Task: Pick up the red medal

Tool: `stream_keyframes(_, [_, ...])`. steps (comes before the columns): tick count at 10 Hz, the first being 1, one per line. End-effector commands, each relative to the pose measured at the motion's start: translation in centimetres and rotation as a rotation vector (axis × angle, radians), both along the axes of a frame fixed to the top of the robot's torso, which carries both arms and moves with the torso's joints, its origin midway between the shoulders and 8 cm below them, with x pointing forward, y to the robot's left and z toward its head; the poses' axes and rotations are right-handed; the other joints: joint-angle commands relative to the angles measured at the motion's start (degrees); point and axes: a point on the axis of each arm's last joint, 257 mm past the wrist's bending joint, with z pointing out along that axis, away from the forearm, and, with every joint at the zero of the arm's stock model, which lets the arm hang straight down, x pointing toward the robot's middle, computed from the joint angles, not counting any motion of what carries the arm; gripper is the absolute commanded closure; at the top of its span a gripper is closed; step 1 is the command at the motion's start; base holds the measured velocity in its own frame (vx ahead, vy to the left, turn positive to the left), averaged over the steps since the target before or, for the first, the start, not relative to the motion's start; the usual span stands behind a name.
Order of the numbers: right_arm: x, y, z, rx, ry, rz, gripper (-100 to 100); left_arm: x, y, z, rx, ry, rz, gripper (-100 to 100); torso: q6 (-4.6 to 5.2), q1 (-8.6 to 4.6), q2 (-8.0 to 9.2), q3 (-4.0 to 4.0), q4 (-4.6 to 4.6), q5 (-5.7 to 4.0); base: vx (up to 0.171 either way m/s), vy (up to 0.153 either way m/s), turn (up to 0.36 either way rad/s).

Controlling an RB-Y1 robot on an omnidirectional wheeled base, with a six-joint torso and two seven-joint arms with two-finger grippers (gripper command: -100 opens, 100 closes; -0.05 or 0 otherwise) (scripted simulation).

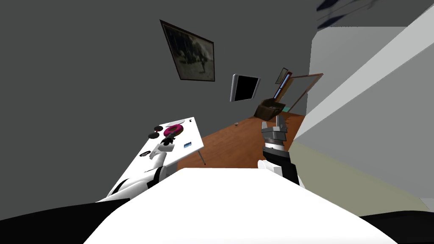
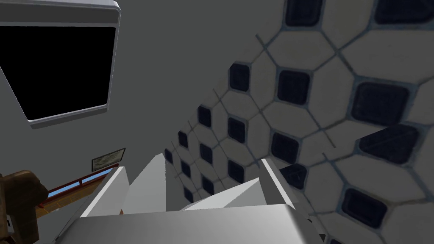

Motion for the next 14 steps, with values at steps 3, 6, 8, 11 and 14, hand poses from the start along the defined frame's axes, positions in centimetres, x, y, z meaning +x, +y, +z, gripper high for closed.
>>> stream_keyframes(3, [0.0,0.0,0.0,0.000,0.000,0.000,0,-2.8,4.6,0.2,-0.004,-0.006,0.070,-100,0.05,-0.04,0.03,0.02,0.01,-0.01,-0.025,-0.017,-0.225])
stream_keyframes(6, [0.0,0.0,0.0,0.000,0.000,0.000,0,-3.4,5.4,0.1,-0.006,-0.009,0.081,100,0.00,-0.04,0.04,0.03,0.01,-0.01,-0.023,-0.016,-0.095])
stream_keyframes(8, [0.0,0.0,0.0,0.000,0.000,0.000,0,-3.4,5.5,0.0,-0.007,-0.006,0.083,100,0.05,-0.03,-0.04,-0.01,0.02,-0.01,0.000,0.000,0.000])
stream_keyframes(11, [0.0,0.0,0.0,0.000,0.000,0.000,0,-3.4,5.4,0.1,-0.006,-0.007,0.082,0,0.02,0.01,-0.04,-0.02,0.00,0.00,0.000,0.000,0.000])
stream_keyframes(14, [0.0,0.0,0.0,0.000,0.000,0.000,0,-1.0,1.7,0.0,-0.001,-0.001,0.024,100,-0.13,0.11,-0.09,-0.06,-0.03,0.03,0.030,0.017,0.239])
